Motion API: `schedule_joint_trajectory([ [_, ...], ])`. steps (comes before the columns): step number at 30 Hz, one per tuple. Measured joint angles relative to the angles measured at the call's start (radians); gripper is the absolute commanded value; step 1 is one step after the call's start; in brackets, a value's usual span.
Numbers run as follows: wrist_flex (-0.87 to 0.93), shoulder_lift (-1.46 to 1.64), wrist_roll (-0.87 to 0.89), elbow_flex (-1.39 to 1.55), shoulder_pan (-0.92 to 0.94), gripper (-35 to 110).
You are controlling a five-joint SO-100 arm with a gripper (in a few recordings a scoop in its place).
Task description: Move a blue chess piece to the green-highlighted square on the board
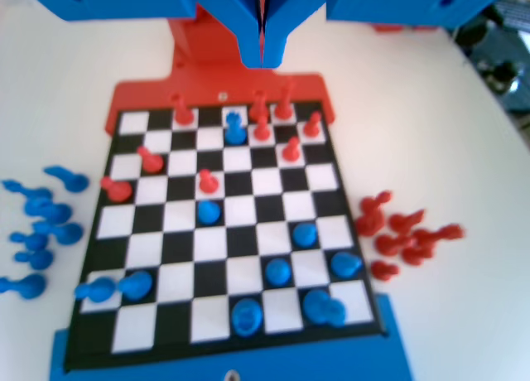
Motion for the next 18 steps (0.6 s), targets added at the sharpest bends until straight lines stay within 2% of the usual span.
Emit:
schedule_joint_trajectory([
  [9, -0.017, -0.213, 0.052, -0.052, -0.075, 5],
  [18, -0.178, -0.364, 0.061, -0.077, -0.109, 6],
])
